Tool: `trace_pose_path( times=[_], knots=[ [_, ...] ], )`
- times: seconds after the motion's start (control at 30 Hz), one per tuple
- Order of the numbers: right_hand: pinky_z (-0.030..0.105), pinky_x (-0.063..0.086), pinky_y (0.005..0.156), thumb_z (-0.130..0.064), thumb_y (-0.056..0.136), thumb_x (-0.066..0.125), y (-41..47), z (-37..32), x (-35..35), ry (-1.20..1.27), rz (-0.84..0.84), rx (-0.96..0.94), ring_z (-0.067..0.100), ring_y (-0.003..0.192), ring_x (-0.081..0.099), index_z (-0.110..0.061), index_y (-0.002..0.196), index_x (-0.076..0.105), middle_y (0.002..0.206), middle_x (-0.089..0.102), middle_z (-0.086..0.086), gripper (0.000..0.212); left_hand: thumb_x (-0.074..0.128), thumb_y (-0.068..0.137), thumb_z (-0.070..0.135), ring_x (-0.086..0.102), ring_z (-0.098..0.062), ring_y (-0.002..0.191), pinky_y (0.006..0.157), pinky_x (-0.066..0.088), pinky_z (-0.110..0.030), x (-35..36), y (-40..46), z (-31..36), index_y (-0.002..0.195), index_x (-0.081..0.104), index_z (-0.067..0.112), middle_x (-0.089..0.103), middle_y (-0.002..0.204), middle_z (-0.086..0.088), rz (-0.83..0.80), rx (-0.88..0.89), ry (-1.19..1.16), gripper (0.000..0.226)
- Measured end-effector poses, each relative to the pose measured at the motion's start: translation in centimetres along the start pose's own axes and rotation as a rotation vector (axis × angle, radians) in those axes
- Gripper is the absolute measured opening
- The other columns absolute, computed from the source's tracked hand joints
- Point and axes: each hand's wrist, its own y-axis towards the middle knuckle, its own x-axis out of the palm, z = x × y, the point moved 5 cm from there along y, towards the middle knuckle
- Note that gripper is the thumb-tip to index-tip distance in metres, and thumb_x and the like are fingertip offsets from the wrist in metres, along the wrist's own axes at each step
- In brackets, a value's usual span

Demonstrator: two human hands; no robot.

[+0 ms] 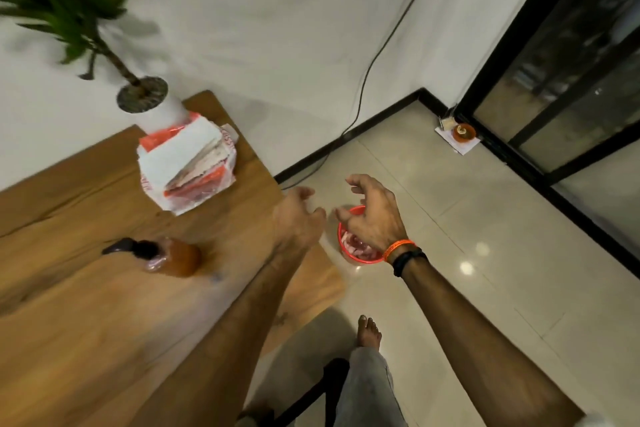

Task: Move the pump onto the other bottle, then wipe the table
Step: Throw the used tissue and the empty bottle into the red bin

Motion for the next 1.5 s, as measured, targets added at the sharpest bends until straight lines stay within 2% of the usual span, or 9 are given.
trace_pose_path(
  times=[0.33,0.47,0.67,0.8,0.93,1.13,1.27,1.37,1.5],
  knots=[
    [0.036,0.052,0.096,-0.026,0.072,0.081,-4.3,-11.3,8.5,0.025,-0.236,-0.179,0.009,0.108,0.059,-0.021,0.125,0.057,0.12,0.063,-0.003,0.058,0.071,0.085,0.02,0.061,-0.013,0.106,0.08,0.045,-0.023,-12.3,-7.5,-7.3,0.119,0.063,0.016,0.066,0.12,0.001,0.247,-0.126,-0.153,0.036],
    [0.034,0.053,0.093,-0.027,0.072,0.082,-5.4,-13.4,13.3,-0.004,-0.329,-0.236,0.008,0.106,0.058,-0.019,0.126,0.057,0.121,0.063,-0.002,0.06,0.07,0.083,0.014,0.063,-0.018,0.108,0.094,0.051,-0.033,-14.8,-9.7,-12.5,0.113,0.063,0.016,0.068,0.117,-0.003,0.301,-0.255,-0.244,0.031],
    [0.037,0.048,0.102,-0.037,0.067,0.084,-5.7,-15.7,19.6,-0.075,-0.422,-0.226,0.017,0.12,0.053,-0.021,0.138,0.043,0.132,0.056,-0.001,0.084,0.07,0.086,0.013,0.063,-0.015,0.104,0.09,0.055,-0.032,-18.1,-10.6,-17.7,0.122,0.061,0.011,0.064,0.117,0.0,0.403,-0.361,-0.328,0.037],
    [0.033,0.044,0.1,-0.041,0.062,0.086,-5.1,-16.7,22.4,-0.082,-0.408,-0.217,0.022,0.123,0.052,-0.021,0.136,0.042,0.133,0.056,0.0,0.089,0.073,0.085,0.017,0.063,-0.013,0.103,0.082,0.05,-0.024,-19.3,-9.7,-19.9,0.121,0.062,0.013,0.063,0.114,0.005,0.427,-0.389,-0.32,0.037],
    [0.027,0.046,0.093,-0.041,0.059,0.087,-5.0,-16.8,23.9,-0.049,-0.347,-0.219,0.021,0.114,0.058,-0.023,0.125,0.052,0.123,0.063,-0.001,0.077,0.074,0.084,0.016,0.064,-0.012,0.1,0.079,0.051,-0.023,-19.7,-8.7,-22.1,0.119,0.063,0.013,0.066,0.113,0.004,0.421,-0.409,-0.341,0.037],
    [0.022,0.044,0.082,-0.039,0.055,0.089,-4.1,-18.4,26.5,0.005,-0.273,-0.217,0.012,0.097,0.059,-0.027,0.111,0.058,0.104,0.065,-0.009,0.065,0.073,0.085,0.016,0.066,-0.015,0.103,0.091,0.057,-0.036,-21.3,-5.8,-24.6,0.118,0.063,0.014,0.069,0.115,0.0,0.401,-0.438,-0.379,0.035],
    [0.019,0.04,0.08,-0.035,0.057,0.089,-2.3,-21.5,29.8,0.042,-0.284,-0.236,0.009,0.096,0.055,-0.023,0.111,0.059,0.106,0.065,-0.007,0.063,0.072,0.087,0.017,0.064,-0.014,0.106,0.09,0.056,-0.031,-24.1,-3.2,-25.7,0.124,0.061,0.012,0.066,0.121,-0.001,0.421,-0.42,-0.382,0.039],
    [0.015,0.037,0.08,-0.034,0.057,0.089,-0.6,-24.2,32.7,0.055,-0.277,-0.25,0.004,0.095,0.052,-0.023,0.112,0.06,0.106,0.065,-0.008,0.063,0.072,0.087,0.019,0.063,-0.015,0.11,0.096,0.054,-0.037,-26.8,-1.2,-27.2,0.127,0.06,0.013,0.065,0.124,-0.001,0.427,-0.427,-0.35,0.042],
    [0.02,0.039,0.085,-0.032,0.058,0.089,1.4,-27.2,35.7,0.054,-0.282,-0.261,0.013,0.105,0.056,-0.021,0.116,0.06,0.115,0.065,-0.001,0.066,0.072,0.087,0.019,0.063,-0.014,0.11,0.098,0.053,-0.039,-29.5,0.8,-28.7,0.126,0.061,0.015,0.066,0.124,0.0,0.431,-0.424,-0.315,0.041]
  ],
)
